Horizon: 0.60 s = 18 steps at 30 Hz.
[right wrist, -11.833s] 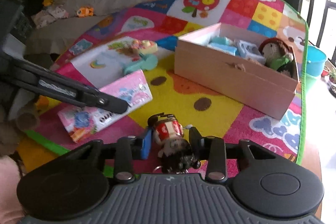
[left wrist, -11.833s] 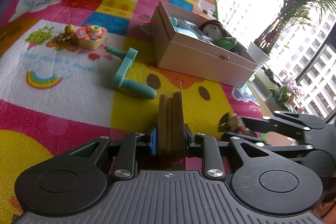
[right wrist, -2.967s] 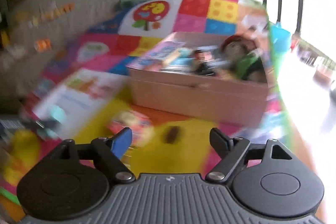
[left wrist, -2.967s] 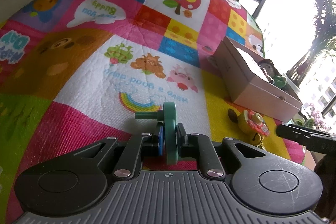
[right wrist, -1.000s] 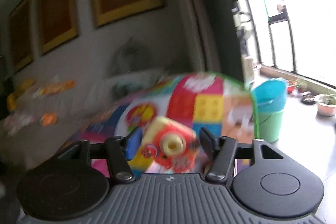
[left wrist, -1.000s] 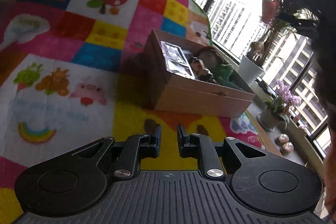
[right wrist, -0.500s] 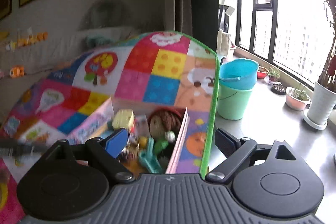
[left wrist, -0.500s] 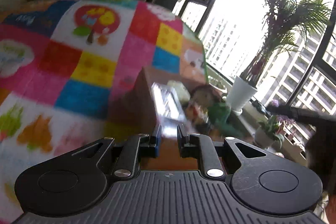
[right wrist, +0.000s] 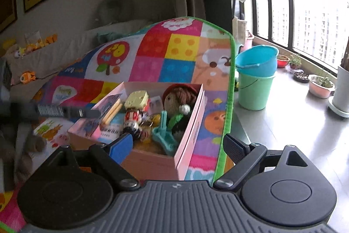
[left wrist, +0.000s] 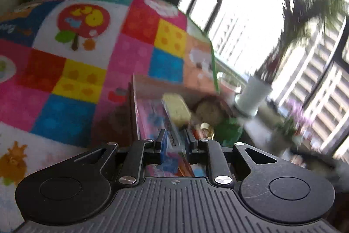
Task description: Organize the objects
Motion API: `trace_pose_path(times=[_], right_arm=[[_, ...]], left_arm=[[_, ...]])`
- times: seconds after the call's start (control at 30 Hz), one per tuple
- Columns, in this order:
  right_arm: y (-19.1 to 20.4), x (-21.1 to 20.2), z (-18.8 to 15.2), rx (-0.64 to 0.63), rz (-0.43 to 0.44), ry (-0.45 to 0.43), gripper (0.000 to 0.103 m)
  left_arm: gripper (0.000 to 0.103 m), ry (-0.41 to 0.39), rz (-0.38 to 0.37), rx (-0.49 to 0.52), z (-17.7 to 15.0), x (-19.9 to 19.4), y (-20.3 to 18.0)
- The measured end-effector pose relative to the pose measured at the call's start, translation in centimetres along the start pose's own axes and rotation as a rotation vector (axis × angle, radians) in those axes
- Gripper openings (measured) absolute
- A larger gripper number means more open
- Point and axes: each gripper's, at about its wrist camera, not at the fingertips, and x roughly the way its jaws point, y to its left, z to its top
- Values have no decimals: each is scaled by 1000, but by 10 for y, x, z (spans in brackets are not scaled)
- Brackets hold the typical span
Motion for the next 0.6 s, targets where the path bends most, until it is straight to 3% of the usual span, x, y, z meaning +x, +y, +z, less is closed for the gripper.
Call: trace_pose_path(times=[0.1, 0.13, 0.23, 0.37, 0.6], right_arm=[[4, -1, -11, -38, 22, 18, 83], [8, 0, -14, -62, 27, 27, 75], [22, 9, -24, -135, 24, 53, 63], [31, 25, -28, -162, -16, 58, 63], [33, 39, -30, -177, -40, 73, 63]], left_arm=[[19, -14, 122, 30, 10, -12, 6], [19, 11, 137, 34, 10, -12, 8], [21, 104, 169, 55, 5, -3, 9], [25, 86, 217, 121, 0, 0, 3], [25, 89, 214, 115, -3, -6, 0]])
